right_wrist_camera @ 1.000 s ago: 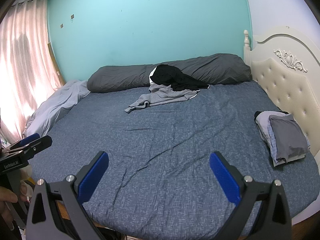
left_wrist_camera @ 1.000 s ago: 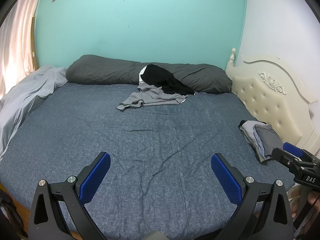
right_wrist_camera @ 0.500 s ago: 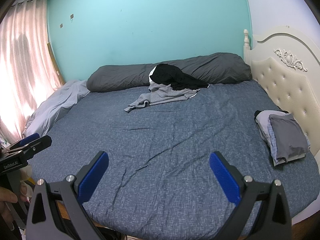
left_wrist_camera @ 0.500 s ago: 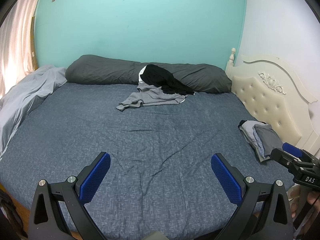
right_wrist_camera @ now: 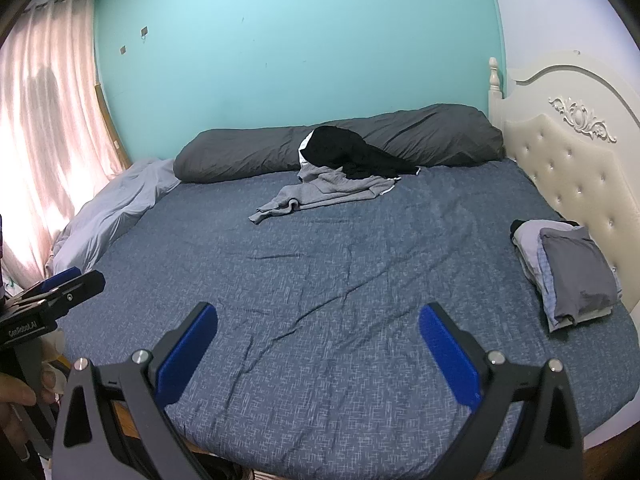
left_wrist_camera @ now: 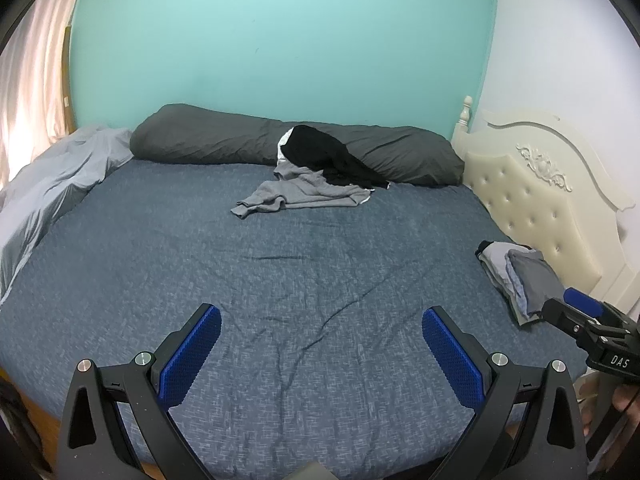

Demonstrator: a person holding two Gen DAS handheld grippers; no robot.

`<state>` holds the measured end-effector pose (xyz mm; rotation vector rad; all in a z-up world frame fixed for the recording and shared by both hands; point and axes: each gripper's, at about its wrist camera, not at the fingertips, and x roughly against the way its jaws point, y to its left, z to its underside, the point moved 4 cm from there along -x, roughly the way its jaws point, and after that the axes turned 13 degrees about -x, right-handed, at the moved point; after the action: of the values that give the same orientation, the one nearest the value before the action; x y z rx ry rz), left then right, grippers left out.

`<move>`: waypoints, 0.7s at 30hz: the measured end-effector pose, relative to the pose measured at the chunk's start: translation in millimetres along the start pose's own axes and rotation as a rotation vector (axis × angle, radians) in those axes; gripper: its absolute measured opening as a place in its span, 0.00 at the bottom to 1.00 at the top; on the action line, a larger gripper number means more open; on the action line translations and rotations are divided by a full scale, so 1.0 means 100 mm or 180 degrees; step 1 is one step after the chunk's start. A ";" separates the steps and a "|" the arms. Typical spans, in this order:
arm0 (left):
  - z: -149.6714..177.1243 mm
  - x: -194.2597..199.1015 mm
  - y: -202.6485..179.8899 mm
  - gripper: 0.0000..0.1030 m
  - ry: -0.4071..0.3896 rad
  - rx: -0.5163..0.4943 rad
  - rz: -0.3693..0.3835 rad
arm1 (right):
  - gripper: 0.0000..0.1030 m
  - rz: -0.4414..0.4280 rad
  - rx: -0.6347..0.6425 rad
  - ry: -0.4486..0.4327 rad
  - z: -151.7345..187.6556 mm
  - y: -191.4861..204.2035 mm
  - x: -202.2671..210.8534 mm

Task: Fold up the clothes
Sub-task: 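Move the right tool toward the clothes pile by the pillow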

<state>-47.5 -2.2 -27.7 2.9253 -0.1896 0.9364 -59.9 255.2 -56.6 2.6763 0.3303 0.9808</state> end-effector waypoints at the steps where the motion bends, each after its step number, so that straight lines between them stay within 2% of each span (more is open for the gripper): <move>1: 0.00 -0.02 0.00 1.00 0.0005 0.0004 0.0002 | 0.99 -0.0002 -0.0001 0.0005 0.00 0.00 -0.01; 10: 0.02 -0.19 0.03 1.00 0.0048 0.0041 0.0019 | 0.99 -0.0050 -0.0042 0.0062 0.00 -0.07 -0.15; 21: -0.06 -0.66 0.12 1.00 0.0114 0.0072 0.0092 | 0.99 -0.0029 -0.0175 0.0186 -0.11 -0.24 -0.65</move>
<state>-105.7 -7.0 -61.3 2.9315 -0.2215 1.0007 -118.3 260.5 -94.8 2.5987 0.3224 1.0514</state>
